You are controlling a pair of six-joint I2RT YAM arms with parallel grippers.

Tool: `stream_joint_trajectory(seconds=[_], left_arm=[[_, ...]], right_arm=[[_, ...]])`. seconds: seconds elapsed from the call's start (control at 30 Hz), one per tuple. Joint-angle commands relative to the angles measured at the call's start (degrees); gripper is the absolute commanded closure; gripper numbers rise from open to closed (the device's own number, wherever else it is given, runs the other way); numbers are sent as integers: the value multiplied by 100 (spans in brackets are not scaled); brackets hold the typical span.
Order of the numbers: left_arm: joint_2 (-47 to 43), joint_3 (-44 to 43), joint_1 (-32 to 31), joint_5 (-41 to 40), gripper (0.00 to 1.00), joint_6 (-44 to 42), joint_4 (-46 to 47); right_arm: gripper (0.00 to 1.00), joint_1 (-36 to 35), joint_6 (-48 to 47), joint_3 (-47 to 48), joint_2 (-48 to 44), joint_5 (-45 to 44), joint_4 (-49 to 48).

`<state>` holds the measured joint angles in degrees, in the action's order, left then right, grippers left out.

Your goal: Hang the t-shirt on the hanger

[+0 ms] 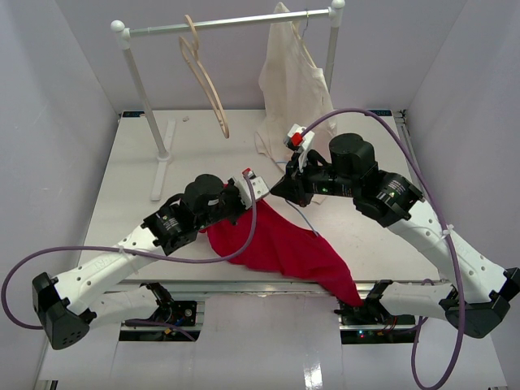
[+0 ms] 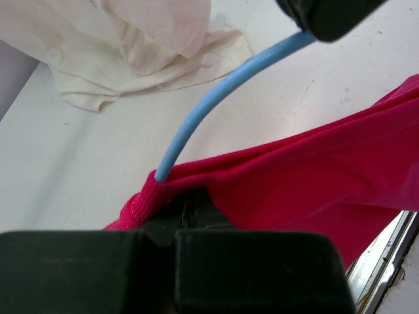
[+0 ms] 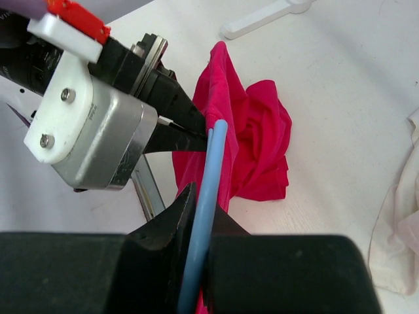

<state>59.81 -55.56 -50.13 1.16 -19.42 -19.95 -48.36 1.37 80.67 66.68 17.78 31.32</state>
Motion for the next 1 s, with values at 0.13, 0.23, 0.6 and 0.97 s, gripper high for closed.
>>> stream_joint_trajectory(seconds=[0.13, 0.23, 0.6, 0.97], left_arm=[[-397, -386, -14, -577, 100, 338, 8], [-802, -379, -17, -666, 100, 410, 17], [-942, -512, -23, -337, 98, 515, -297], [-413, -1022, -23, 373, 41, 1794, -942]], right_arm=[[92, -7, 76, -196, -285, 85, -543], [92, -7, 2, -323, -288, -81, -470], [92, -7, -51, -433, -263, -186, -408], [92, -12, 165, -178, -229, -340, -452]])
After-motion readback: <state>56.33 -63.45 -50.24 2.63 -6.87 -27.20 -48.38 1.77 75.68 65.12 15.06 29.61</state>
